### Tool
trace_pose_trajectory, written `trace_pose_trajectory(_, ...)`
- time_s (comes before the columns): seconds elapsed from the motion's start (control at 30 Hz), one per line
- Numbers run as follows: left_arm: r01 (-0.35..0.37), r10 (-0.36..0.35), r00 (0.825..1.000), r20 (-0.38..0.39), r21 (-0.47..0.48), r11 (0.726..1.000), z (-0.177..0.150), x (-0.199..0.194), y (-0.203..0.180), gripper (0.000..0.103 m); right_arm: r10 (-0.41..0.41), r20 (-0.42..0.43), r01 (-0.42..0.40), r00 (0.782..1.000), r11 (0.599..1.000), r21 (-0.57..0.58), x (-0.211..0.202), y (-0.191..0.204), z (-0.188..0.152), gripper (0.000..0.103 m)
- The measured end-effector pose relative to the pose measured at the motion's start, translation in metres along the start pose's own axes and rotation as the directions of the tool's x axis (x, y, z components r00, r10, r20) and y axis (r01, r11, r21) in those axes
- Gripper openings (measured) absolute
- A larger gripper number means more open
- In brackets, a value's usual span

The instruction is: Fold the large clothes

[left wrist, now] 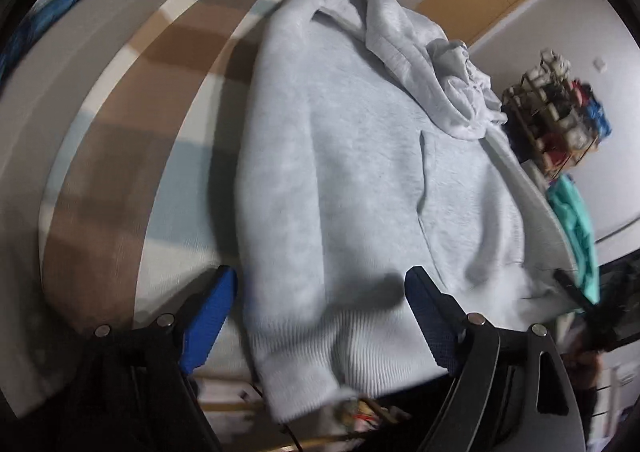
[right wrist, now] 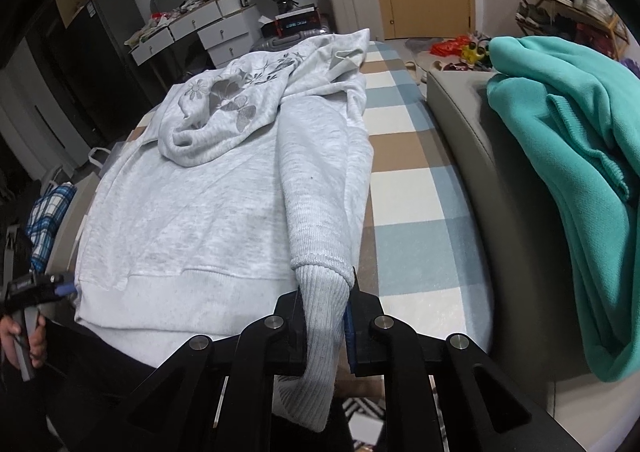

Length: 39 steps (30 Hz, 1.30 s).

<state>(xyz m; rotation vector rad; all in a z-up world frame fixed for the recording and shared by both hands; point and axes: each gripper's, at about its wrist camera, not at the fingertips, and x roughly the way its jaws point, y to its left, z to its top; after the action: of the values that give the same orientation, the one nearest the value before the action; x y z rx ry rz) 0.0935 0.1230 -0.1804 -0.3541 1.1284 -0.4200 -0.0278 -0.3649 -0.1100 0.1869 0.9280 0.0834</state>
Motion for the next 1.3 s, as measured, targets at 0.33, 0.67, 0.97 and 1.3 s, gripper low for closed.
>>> trace_pose_trajectory(0.33,-0.251,0.249,0.968,0.041,0.265,0.931,-0.009,0.008,-0.022,0.027,0.009,-0.010,-0.009,1.000,1.000,0.011,0.002,-0.004,-0.004,0.014)
trace_pose_trajectory(0.67,-0.264,0.269,0.963,0.009,0.228,0.937,-0.006,-0.007,-0.002,0.020,0.006,0.052,-0.006,0.999,1.000,-0.007,-0.014,-0.002,0.001,0.011)
trace_pose_trajectory(0.97,0.035,-0.039,0.998,-0.054,-0.071,0.997,-0.033,-0.026,0.025,0.082,0.068,0.104,-0.071,0.992,0.997,0.023,-0.038,-0.005,0.040,0.010)
trace_pose_trajectory(1.3,0.273,-0.280,0.958,-0.064,-0.106,0.956,-0.017,-0.003,0.015,0.084,0.071,0.130,-0.062,0.989,0.996,-0.068,-0.057,0.029,0.079,0.010)
